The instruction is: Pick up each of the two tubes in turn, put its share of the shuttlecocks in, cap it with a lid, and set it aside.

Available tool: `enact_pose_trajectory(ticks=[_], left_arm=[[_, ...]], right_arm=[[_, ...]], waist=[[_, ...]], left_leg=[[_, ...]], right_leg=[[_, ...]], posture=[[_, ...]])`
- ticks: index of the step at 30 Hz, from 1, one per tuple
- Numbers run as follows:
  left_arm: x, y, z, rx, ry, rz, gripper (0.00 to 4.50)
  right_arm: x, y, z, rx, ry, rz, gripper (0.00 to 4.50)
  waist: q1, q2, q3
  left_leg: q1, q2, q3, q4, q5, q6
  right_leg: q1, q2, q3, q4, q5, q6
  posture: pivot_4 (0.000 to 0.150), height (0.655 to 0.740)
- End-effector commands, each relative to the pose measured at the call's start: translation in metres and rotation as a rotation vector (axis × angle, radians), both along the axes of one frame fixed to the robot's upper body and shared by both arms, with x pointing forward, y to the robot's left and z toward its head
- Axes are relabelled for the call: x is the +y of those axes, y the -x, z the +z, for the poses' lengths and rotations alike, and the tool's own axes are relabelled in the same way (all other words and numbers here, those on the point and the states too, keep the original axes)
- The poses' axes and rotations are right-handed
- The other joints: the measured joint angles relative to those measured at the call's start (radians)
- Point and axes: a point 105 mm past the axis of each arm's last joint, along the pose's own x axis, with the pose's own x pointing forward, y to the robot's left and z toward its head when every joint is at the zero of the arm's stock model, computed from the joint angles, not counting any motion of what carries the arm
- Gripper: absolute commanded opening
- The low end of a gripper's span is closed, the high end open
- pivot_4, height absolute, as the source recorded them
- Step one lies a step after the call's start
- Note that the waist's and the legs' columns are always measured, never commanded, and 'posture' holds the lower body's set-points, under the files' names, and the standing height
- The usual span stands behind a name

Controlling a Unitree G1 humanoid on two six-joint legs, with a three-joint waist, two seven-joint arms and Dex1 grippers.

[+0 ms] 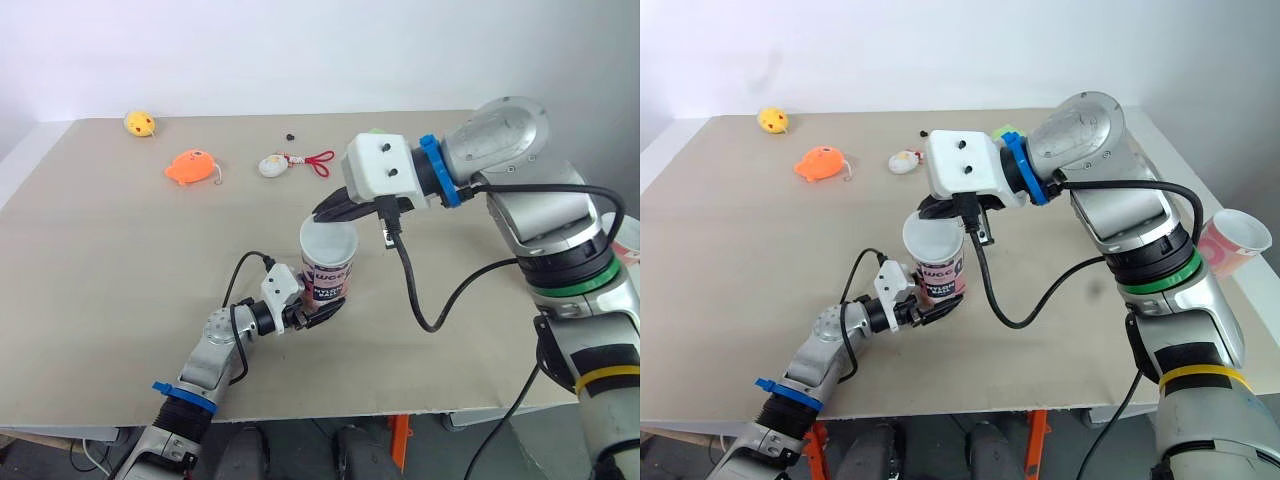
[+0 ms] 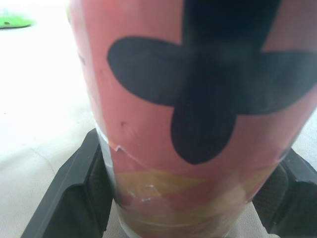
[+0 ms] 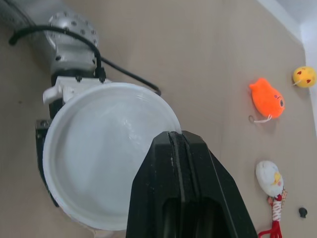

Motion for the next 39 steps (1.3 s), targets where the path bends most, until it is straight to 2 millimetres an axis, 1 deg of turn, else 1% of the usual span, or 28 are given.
enact_pose_trajectory(ticks=[1, 7, 17, 27, 33, 39], left_arm=[[0.004, 0.003, -0.025, 0.090, -0.044, 0.018, 3.23], [0.002, 0.004, -0.026, 0.093, -0.045, 0.013, 3.23], [0.002, 0.005, -0.026, 0.096, -0.045, 0.018, 3.23], [0.004, 0.005, -0.027, 0.099, -0.047, 0.024, 3.23], [0.003, 0.005, -0.026, 0.101, -0.049, 0.022, 3.23], [0.002, 0.006, -0.027, 0.103, -0.051, 0.018, 3.23]], right_arm=[[-0.002, 0.001, 0.012, -0.070, 0.029, 0.010, 0.02], [-0.003, -0.004, 0.011, -0.101, 0.074, 0.007, 0.02], [0.002, -0.002, -0.002, -0.089, 0.119, 0.049, 0.02], [0.010, 0.002, -0.007, -0.066, 0.107, 0.079, 0.02], [0.017, 0.004, -0.017, -0.046, 0.101, 0.099, 0.02], [0.020, 0.003, -0.020, -0.056, 0.093, 0.113, 0.02]], waist=[[0.000, 0.000, 0.000], [0.000, 0.000, 0.000], [0.000, 0.000, 0.000], [0.000, 0.000, 0.000], [0.000, 0.000, 0.000], [-0.001, 0.001, -0.001]], left_leg=[[0.000, 0.000, 0.000, 0.000, 0.000, 0.000], [0.000, 0.000, 0.000, 0.000, 0.000, 0.000], [0.000, 0.000, 0.000, 0.000, 0.000, 0.000], [0.000, 0.000, 0.000, 0.000, 0.000, 0.000], [0.000, 0.000, 0.000, -0.001, 0.000, 0.000], [0.000, 0.000, 0.000, -0.001, 0.000, 0.000]], right_leg=[[0.000, 0.000, 0.000, 0.000, 0.000, 0.000], [0.000, 0.000, 0.000, 0.000, 0.000, 0.000], [0.000, 0.000, 0.000, 0.000, 0.000, 0.000], [0.000, 0.000, 0.000, 0.000, 0.000, 0.000], [0.000, 0.000, 0.000, 0.000, 0.000, 0.000], [0.000, 0.000, 0.000, 0.000, -0.001, 0.000]], posture=[[0.150, 0.7400], [0.150, 0.7400], [0.150, 0.7400], [0.150, 0.7400], [0.150, 0.7400], [0.150, 0.7400]])
